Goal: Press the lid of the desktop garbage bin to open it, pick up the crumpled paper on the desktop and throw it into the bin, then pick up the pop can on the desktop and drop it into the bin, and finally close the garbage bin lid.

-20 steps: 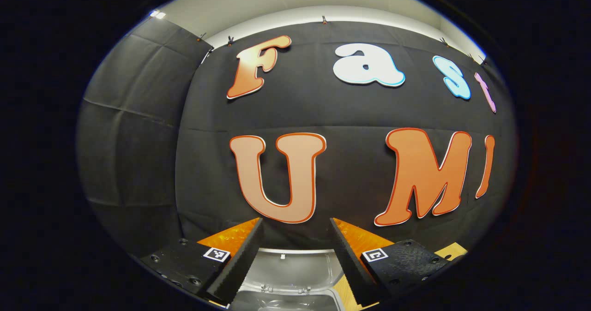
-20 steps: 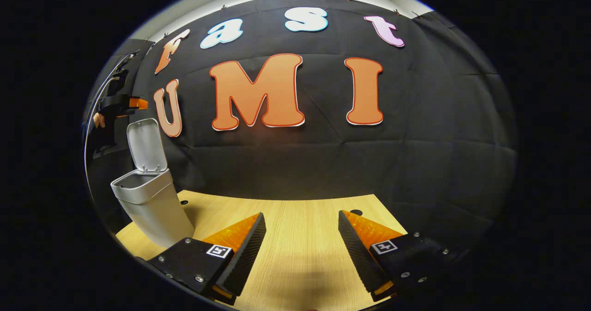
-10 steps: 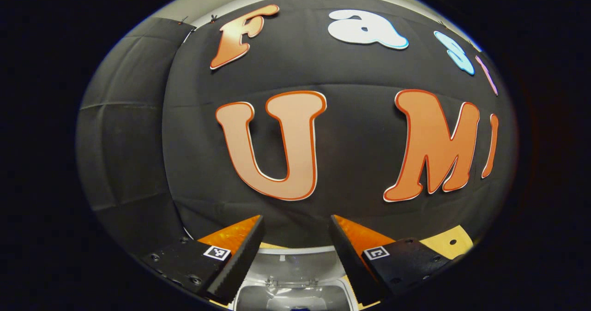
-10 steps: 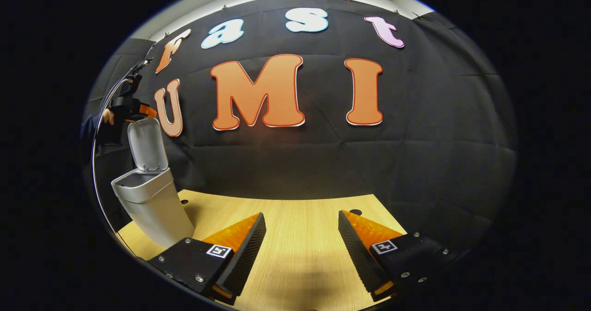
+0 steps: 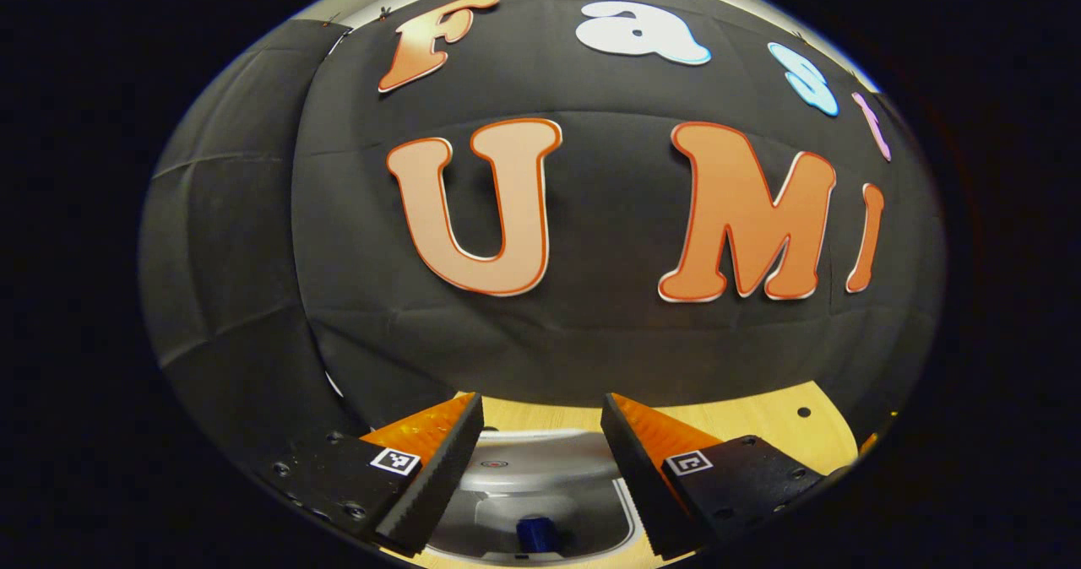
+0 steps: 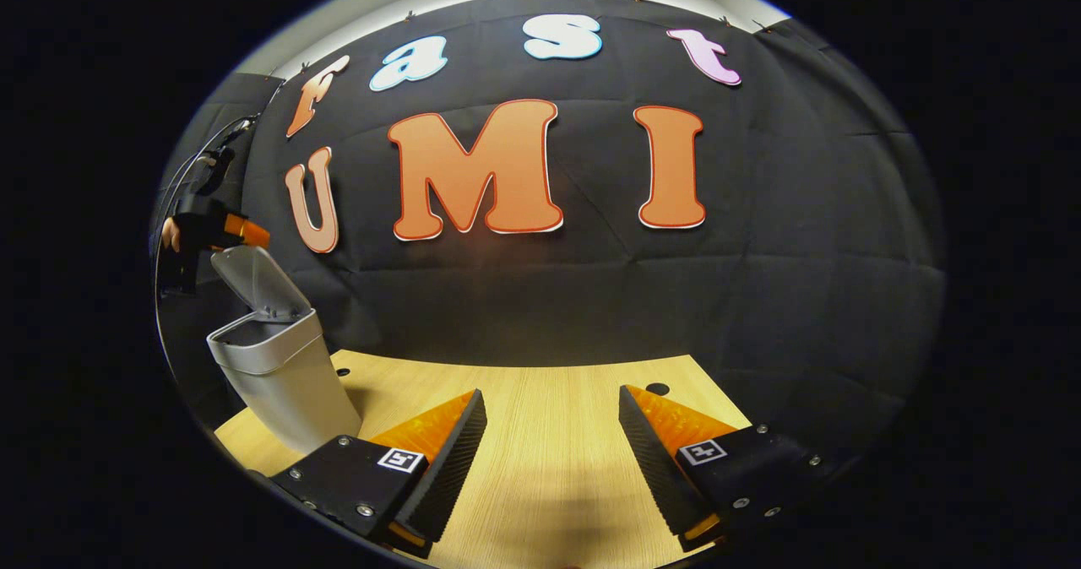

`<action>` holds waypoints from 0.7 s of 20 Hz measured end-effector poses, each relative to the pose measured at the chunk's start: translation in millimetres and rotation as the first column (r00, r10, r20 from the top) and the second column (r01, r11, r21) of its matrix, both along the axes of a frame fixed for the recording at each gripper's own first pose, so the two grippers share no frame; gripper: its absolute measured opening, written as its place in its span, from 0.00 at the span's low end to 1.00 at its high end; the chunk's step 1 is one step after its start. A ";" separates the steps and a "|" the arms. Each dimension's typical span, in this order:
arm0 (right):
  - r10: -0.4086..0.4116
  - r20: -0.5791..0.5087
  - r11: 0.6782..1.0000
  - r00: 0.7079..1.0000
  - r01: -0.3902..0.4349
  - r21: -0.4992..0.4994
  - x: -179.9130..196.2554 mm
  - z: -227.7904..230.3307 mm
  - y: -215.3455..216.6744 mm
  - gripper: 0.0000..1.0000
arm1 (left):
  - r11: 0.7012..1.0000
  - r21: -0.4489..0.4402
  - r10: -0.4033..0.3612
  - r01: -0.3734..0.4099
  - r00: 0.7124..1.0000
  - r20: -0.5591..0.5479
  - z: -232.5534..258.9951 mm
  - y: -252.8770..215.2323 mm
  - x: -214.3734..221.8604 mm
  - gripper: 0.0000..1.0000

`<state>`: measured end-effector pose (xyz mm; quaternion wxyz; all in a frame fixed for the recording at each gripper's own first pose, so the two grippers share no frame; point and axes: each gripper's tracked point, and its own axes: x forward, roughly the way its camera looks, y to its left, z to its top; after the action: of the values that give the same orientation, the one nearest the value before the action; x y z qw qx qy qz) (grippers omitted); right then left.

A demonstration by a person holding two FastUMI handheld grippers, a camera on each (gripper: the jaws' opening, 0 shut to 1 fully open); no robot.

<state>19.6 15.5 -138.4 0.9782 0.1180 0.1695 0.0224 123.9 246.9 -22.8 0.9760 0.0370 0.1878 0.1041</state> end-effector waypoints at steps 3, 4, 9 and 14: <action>0.010 0.000 1.000 1.000 -0.010 0.002 1.2 1.5 0.7 0.94 | 1.000 -0.023 0.005 -0.006 0.999 -0.050 -27.2 -4.5 -21.1 0.89; 0.011 0.000 1.000 1.000 -0.011 0.002 1.5 1.1 1.3 0.94 | 0.999 -0.038 0.008 -0.010 0.998 -0.058 -36.0 -6.3 -27.3 0.89; 0.012 0.002 1.000 1.000 -0.012 0.000 3.1 1.1 2.1 0.94 | 0.992 -0.108 0.047 -0.059 0.992 -0.113 -72.7 -3.3 -53.8 0.90; 0.012 0.004 1.000 1.000 -0.012 -0.003 3.2 1.9 1.8 0.94 | 0.988 -0.118 0.071 -0.101 0.970 -0.232 -119.7 -2.4 -80.0 0.90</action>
<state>22.8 17.2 -136.5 0.9785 0.1156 0.1685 0.0283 43.8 244.5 -142.6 0.9430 -0.0225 0.3059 0.1290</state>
